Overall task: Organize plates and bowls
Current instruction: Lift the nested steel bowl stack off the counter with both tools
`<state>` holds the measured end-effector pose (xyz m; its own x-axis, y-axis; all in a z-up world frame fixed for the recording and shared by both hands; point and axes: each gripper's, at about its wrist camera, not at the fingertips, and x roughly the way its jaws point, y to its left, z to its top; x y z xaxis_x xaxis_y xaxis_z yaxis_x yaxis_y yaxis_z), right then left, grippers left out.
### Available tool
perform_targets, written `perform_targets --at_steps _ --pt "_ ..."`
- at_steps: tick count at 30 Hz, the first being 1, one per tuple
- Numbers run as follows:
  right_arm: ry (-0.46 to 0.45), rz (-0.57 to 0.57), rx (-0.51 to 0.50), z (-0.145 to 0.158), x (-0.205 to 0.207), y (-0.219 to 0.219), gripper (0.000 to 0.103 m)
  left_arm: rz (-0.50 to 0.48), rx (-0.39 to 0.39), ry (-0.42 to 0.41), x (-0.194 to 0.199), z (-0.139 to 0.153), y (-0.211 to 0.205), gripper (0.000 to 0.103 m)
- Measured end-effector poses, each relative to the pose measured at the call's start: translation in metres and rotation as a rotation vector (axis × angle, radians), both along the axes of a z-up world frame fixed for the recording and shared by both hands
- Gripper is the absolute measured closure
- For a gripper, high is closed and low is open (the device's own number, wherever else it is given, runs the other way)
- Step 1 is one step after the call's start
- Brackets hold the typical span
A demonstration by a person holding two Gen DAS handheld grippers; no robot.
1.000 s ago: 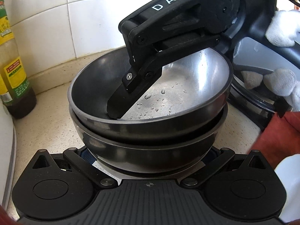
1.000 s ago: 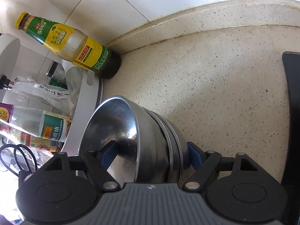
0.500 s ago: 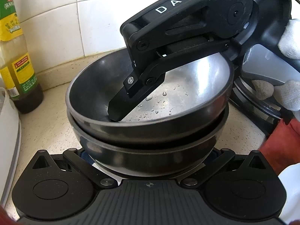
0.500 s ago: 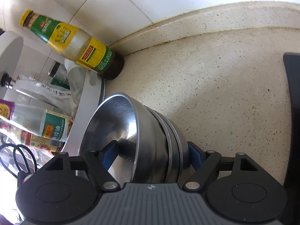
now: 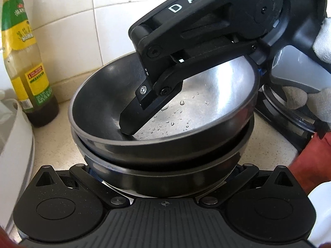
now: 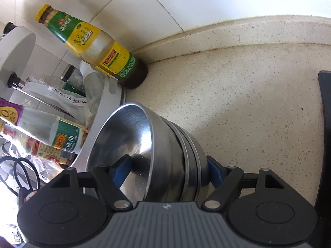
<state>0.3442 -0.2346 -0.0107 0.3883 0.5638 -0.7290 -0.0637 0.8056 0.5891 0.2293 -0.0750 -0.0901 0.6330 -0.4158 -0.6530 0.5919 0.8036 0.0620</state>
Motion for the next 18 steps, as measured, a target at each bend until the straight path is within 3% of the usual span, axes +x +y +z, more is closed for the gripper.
perform_targets --at_steps 18 --pt "-0.185 0.013 -0.014 0.094 -0.041 0.007 0.025 0.037 -0.008 -0.169 -0.068 0.076 -0.005 0.0"
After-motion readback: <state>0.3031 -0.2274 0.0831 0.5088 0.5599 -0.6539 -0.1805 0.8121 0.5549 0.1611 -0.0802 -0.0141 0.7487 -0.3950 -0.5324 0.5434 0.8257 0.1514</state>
